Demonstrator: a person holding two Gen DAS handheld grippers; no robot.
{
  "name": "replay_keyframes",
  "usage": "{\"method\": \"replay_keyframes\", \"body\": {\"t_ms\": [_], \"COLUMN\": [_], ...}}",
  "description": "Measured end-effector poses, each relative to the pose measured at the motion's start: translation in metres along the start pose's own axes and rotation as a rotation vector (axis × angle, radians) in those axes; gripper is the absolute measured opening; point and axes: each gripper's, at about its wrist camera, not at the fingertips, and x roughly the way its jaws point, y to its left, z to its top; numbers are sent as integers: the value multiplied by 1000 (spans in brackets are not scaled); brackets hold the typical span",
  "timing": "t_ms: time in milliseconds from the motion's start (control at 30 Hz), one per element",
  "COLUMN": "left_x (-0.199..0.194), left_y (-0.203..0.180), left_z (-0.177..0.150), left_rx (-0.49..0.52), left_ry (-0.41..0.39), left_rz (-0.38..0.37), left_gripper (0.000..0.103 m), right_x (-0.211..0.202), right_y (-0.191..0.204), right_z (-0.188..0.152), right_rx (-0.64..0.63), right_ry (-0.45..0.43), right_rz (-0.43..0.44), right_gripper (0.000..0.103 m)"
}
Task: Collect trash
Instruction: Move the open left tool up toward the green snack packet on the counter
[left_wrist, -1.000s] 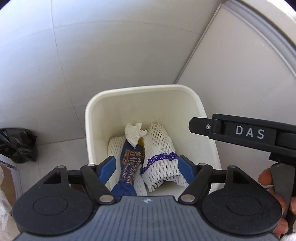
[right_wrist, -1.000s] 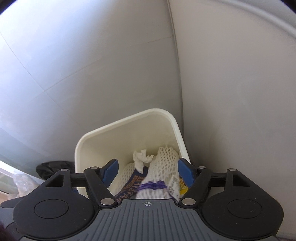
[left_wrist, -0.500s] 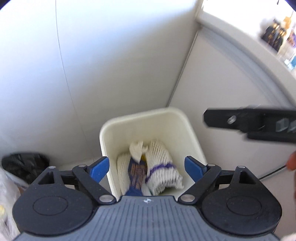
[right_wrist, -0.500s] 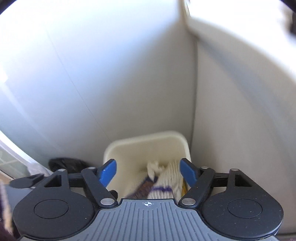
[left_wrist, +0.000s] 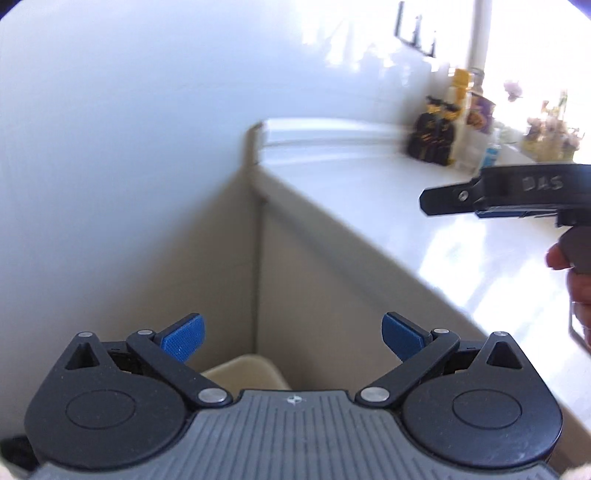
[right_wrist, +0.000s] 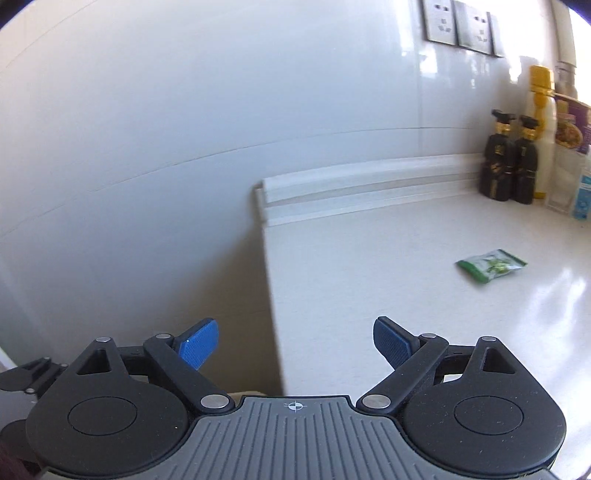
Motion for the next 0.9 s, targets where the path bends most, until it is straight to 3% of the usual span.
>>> {"method": "replay_keyframes", "body": {"t_ms": [233,400,667,900], "left_x": [47,80,121,151], "left_y": [-69,-108,-153,-160], "left_z": [45,68,89,100], "left_rx": [182,291,393,331], "left_ry": [-52,-54,-8,40], "left_rz": [-110,-167,-264,-306], "left_gripper": [102,97,84,63], "right_x": [8,21,44,67], "right_y": [-107,-166,-210,-222], "right_z": [15,21,30,30], "right_rx": [122,209,294,334], "right_ry": [-23,-23,-24,-8], "right_rz": [-133,-171,-176,-146], "right_gripper": [93,93,89,66]}}
